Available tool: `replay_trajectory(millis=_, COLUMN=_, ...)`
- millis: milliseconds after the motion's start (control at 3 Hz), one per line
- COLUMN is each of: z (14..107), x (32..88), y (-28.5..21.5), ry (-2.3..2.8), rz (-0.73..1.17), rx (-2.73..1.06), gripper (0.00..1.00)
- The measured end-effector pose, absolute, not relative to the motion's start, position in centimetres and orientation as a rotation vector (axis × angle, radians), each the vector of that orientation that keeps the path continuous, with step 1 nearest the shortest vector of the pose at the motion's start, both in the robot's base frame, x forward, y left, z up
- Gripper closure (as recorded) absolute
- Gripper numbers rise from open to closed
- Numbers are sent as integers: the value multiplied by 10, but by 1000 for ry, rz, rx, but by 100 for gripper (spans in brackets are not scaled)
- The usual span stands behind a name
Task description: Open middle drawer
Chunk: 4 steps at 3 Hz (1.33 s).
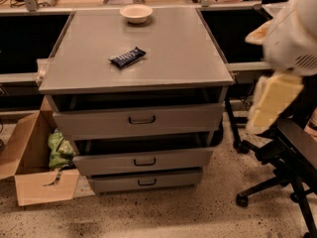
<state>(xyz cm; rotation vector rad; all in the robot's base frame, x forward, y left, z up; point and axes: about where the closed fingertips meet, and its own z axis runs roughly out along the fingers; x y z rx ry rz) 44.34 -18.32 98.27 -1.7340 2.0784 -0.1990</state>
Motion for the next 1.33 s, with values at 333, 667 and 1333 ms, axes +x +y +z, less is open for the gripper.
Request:
replay_trajectory(millis=333, z=904, x=458, y=-158, ry=2033, rz=-103, rx=-1835, gripper=0)
replay_trajectory(millis=667, z=826, x=463, y=-135, ry=2000, rz=-4, rx=-1918, gripper=0)
replay_trajectory(millis=1333, z=741, x=456, y=-112, ry=2000, rz=121, rx=-1991, gripper=0)
